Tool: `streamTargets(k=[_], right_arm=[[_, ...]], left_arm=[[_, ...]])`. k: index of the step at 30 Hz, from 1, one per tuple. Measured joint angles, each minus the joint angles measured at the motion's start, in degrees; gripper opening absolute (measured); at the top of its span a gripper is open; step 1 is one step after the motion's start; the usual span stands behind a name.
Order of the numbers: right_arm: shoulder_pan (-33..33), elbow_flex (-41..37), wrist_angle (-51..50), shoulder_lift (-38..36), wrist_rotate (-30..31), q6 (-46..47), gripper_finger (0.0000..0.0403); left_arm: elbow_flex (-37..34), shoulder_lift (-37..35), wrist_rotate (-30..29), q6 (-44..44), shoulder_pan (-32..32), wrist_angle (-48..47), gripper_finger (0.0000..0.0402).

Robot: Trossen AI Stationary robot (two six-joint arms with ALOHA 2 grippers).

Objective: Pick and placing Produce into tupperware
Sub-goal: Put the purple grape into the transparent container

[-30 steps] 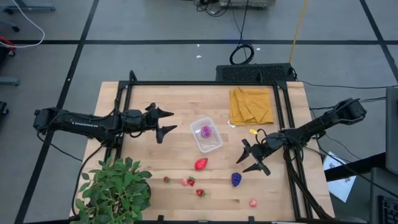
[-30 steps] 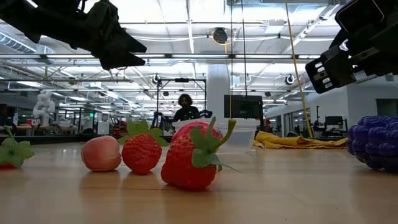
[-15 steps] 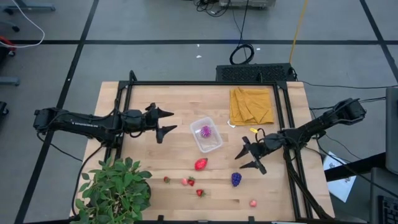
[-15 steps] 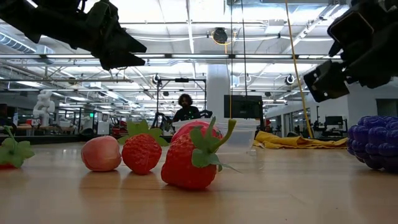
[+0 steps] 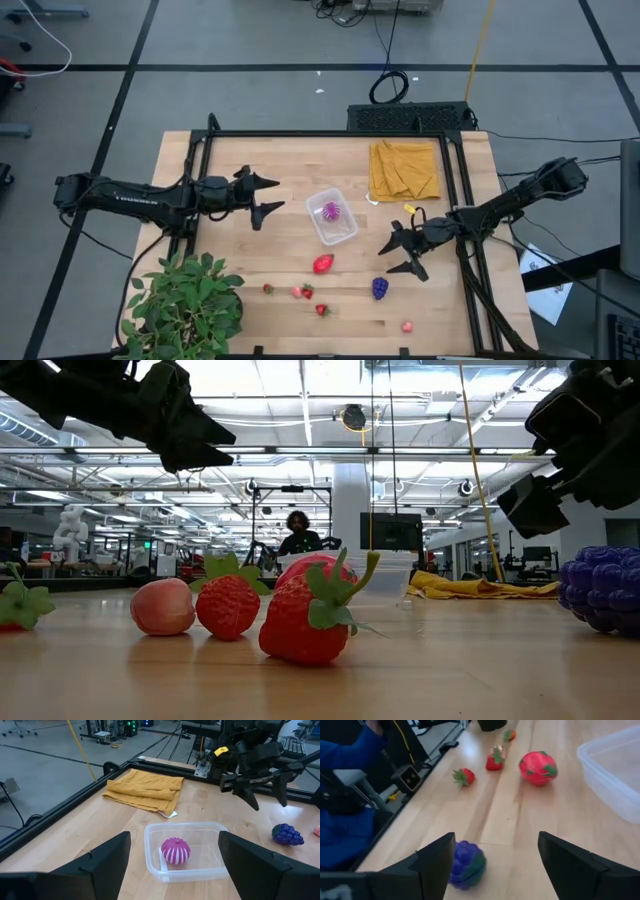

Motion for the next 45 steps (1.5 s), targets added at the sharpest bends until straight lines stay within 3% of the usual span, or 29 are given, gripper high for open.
streamTargets(k=[13,33,40,45], right_arm=[[2.7,0.0,4.2,0.0,0.0,-6.4,0.0287],[2.9,0.0,4.2,0.0,-0.5,-6.0,0.0288],[3.1,0.0,4.0,0.0,-6.3,-7.6,0.0288],[3.1,0.0,3.4,0.0,-6.5,-8.1,0.0288]], left_arm=[[0.0,0.0,0.0,-0.7,0.0,0.3,0.0308],[0.0,0.0,0.0,0.2,0.0,0.4,0.0308],[0.0,0.0,0.0,0.3,0.0,0.4,0.0308],[0.0,0.0,0.0,0.3,0.0,0.4,0.0308]])
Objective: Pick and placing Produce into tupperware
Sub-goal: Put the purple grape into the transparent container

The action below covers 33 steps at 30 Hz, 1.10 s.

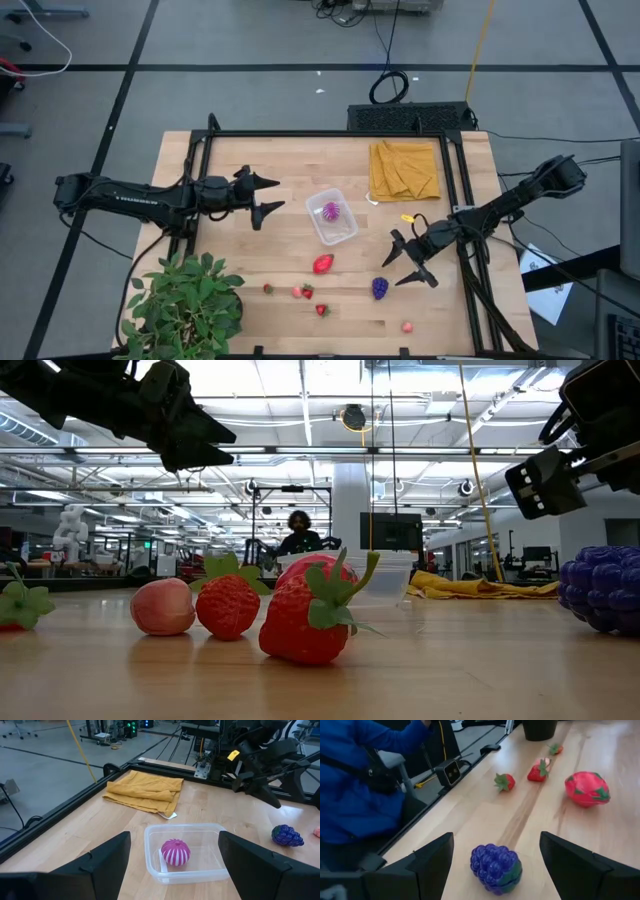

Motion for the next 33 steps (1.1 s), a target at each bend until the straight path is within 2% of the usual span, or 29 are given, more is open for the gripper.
streamTargets(k=[12,27,33], right_arm=[[0.0,0.0,-0.9,0.0,0.0,-8.6,0.0289],[0.0,0.0,-2.2,0.0,0.0,-8.9,0.0289],[0.0,0.0,-2.3,0.0,0.1,-9.8,0.0318]], left_arm=[[0.0,0.0,0.0,-0.1,0.0,0.0,0.0308],[0.0,0.0,0.0,-0.1,0.0,0.0,0.0308],[0.0,0.0,0.0,-0.1,0.0,0.0,0.0308]])
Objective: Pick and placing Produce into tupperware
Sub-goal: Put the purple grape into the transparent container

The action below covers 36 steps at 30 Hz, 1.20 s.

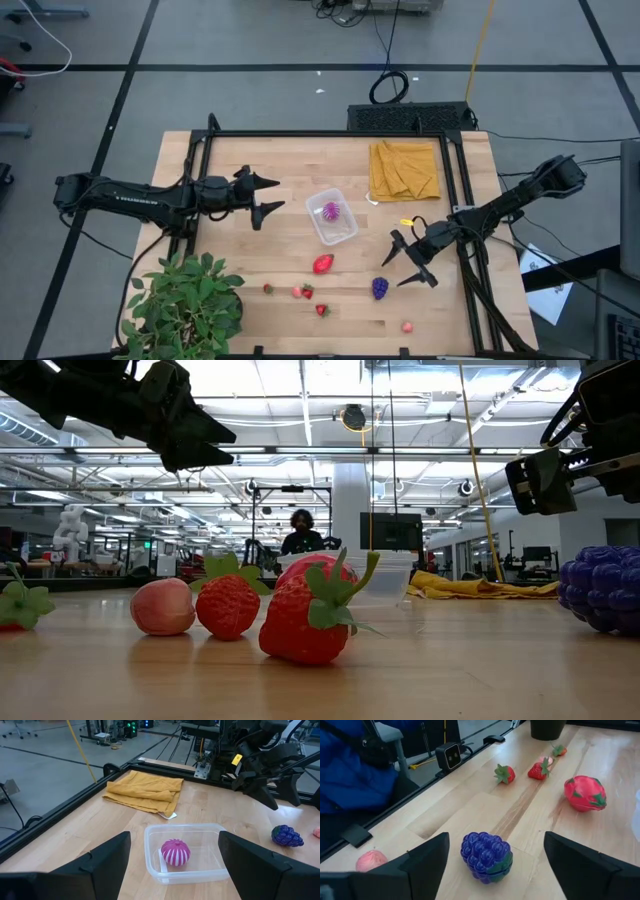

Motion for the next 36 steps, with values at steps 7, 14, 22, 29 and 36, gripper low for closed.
streamTargets(k=[7,14,22,29,36], right_arm=[[-0.2,0.0,0.0,0.0,0.1,-0.1,0.0355],[-0.7,0.0,0.0,0.0,0.1,0.3,0.0357],[-1.4,0.0,1.6,0.0,-4.6,-2.2,0.0357],[-1.4,0.0,3.3,0.0,-4.6,-3.6,0.0357],[-1.4,0.0,9.3,0.0,-4.8,-7.4,0.0357]], left_arm=[[0.0,0.0,0.0,0.1,0.0,0.0,0.0308],[0.0,0.0,0.0,0.0,0.0,0.0,0.0308],[0.0,0.0,0.0,0.0,0.0,0.0,0.0308],[0.0,0.0,0.0,-0.1,0.0,0.0,0.0308],[0.0,0.0,0.0,0.1,0.0,0.0,0.0308]])
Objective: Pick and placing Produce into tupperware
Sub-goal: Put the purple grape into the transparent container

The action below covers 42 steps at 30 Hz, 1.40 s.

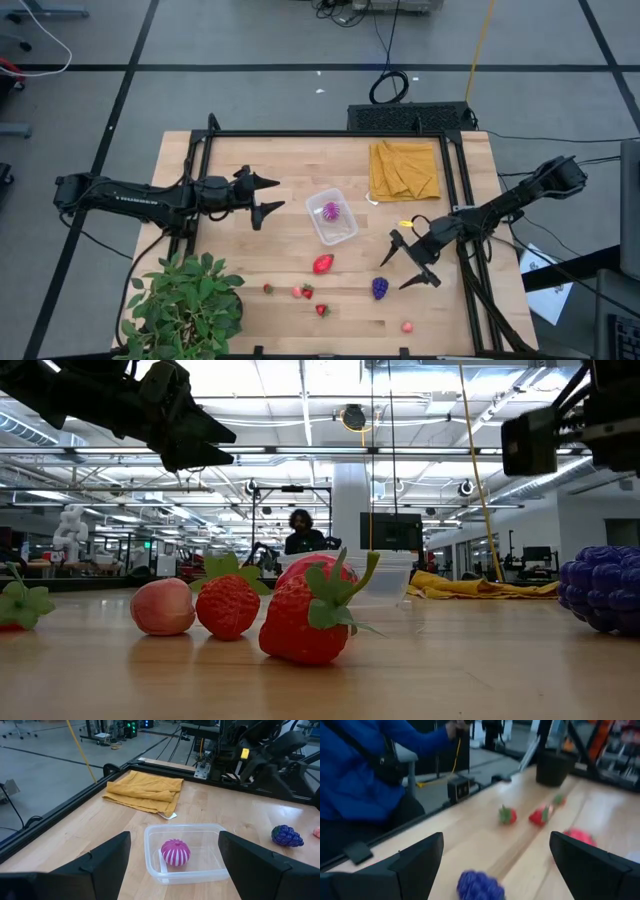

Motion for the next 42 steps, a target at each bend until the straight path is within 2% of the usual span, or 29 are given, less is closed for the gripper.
streamTargets(k=[3,7,9,14,17,21,30,35,42], right_arm=[[0.0,0.5,2.4,0.0,-2.6,-1.4,0.0357],[0.0,4.7,0.5,0.0,-2.9,-2.2,0.0357],[-0.1,8.1,-4.8,0.0,-3.9,-3.9,0.0357],[-1.1,19.0,-26.6,0.8,-5.9,-9.2,0.0357],[-2.2,22.5,-32.9,2.9,-7.0,-11.2,0.0357],[-4.1,24.8,-32.5,8.1,-14.9,-11.6,0.0357],[-4.5,30.1,-34.4,22.3,-22.2,-10.9,0.0357],[-4.6,31.3,-38.9,26.0,-22.2,-13.4,0.0357],[-6.0,31.3,-39.1,28.9,-21.9,-16.1,0.0357]], left_arm=[[0.0,0.0,0.0,0.0,0.0,0.0,0.0308],[0.0,0.0,0.0,0.0,0.0,0.0,0.0308],[0.0,0.0,0.0,0.0,0.0,0.0,0.0308],[0.0,0.0,0.0,0.0,0.0,0.0,0.0308],[0.0,0.0,0.0,0.0,0.0,0.0,0.0308],[0.0,0.0,0.0,0.1,0.0,0.0,0.0308],[0.0,0.0,0.0,0.1,0.0,0.0,0.0308],[0.0,0.0,0.0,0.1,0.0,0.0,0.0308],[0.0,0.0,0.0,0.1,0.0,0.0,0.0308]])
